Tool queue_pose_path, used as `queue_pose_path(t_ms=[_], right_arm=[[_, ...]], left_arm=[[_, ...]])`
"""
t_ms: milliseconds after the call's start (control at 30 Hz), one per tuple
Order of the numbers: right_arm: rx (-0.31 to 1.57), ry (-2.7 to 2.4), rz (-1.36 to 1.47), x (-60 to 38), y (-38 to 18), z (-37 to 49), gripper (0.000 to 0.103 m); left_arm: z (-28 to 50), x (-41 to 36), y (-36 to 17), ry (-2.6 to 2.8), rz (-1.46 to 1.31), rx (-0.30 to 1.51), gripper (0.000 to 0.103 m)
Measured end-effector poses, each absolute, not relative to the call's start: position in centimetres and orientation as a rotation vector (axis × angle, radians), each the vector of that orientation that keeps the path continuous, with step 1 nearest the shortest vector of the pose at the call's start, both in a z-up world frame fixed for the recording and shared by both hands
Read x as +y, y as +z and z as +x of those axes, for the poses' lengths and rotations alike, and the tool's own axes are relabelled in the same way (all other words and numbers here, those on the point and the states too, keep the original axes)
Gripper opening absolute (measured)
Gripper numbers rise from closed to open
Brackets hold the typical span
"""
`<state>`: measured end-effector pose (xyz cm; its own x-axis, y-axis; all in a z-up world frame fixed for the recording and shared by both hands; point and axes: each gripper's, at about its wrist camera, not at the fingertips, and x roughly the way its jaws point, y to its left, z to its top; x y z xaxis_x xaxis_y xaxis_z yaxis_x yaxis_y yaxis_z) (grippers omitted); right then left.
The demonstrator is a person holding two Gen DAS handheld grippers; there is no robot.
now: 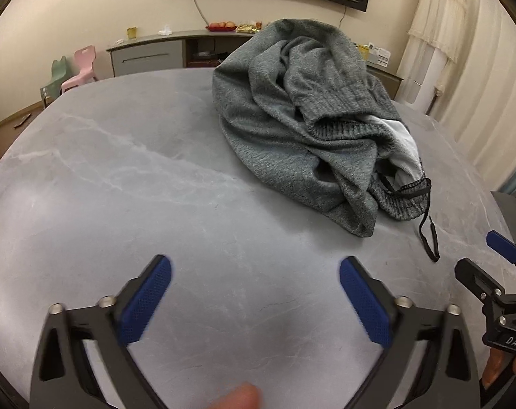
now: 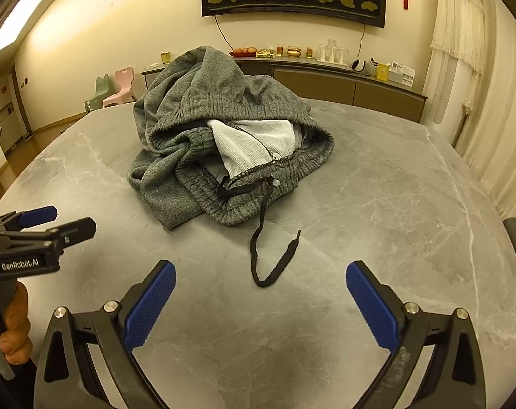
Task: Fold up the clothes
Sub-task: 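Move both grippers toward the crumpled grey sweatpants on the table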
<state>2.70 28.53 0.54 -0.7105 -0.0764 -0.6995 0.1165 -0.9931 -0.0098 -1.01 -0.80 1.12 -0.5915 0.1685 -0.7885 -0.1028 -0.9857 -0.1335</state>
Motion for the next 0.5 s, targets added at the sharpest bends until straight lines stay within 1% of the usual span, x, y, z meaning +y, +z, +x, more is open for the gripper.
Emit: queue_pose_path(t_ms=[33, 67, 100, 133, 167, 200, 233, 267, 300, 333, 367, 400, 433, 500], right_arm=[[0.090, -2.814, 1.143, 28.5, 0.6, 2.7, 0.102], [0.098, -2.817, 1.138, 28.4, 0.6, 2.8, 0.102], [0.106, -2.822, 1.130, 28.3, 0.7, 2.9, 0.102], [0.118, -2.827, 1.120, 28.3, 0.8, 3.0, 0.102], [0.128, -2.831, 1.109, 28.2, 1.0, 3.1, 0.099], [0.134, -2.833, 1.102, 28.2, 1.1, 3.2, 0.093], [0.131, -2.826, 1.105, 28.2, 1.2, 3.2, 0.073], [0.121, -2.815, 1.119, 28.3, 1.2, 3.1, 0.052], [0.106, -2.804, 1.136, 28.4, 1.0, 3.0, 0.043], [0.096, -2.797, 1.153, 28.5, 0.9, 3.0, 0.033], [0.098, -2.793, 1.161, 28.5, 0.8, 3.0, 0.024], [0.101, -2.789, 1.169, 28.5, 0.6, 3.0, 0.019], [0.104, -2.786, 1.174, 28.5, 0.6, 3.0, 0.011], [0.111, -2.788, 1.164, 28.3, 0.8, 3.1, 0.007]], left_arm=[[-0.3, -0.4, 0.5, 2.686, -1.336, -0.105, 0.076], [-0.1, -0.2, 0.1, 2.683, -1.349, -0.110, 0.068], [-0.1, -0.2, -0.4, 2.677, -1.366, -0.120, 0.057], [-0.1, -0.4, -0.7, 2.674, -1.385, -0.133, 0.049], [-0.1, -0.5, -0.8, 2.671, -1.400, -0.146, 0.035], [0.0, -0.7, -1.0, 2.666, -1.411, -0.160, 0.022], [0.1, -0.8, -1.0, 2.663, -1.417, -0.166, 0.016], [0.2, -0.9, -1.1, 2.661, -1.420, -0.169, 0.012], [0.3, -0.9, -1.0, 2.667, -1.416, -0.157, 0.009], [0.5, -0.9, -0.9, 2.672, -1.411, -0.146, 0.007], [0.7, -0.7, -0.9, 2.679, -1.400, -0.131, 0.006], [0.9, -0.5, -0.7, 2.688, -1.388, -0.107, 0.005], [1.2, -0.4, -0.5, 2.694, -1.376, -0.093, 0.004], [1.6, -0.1, -0.1, 2.710, -1.350, -0.063, 0.003]])
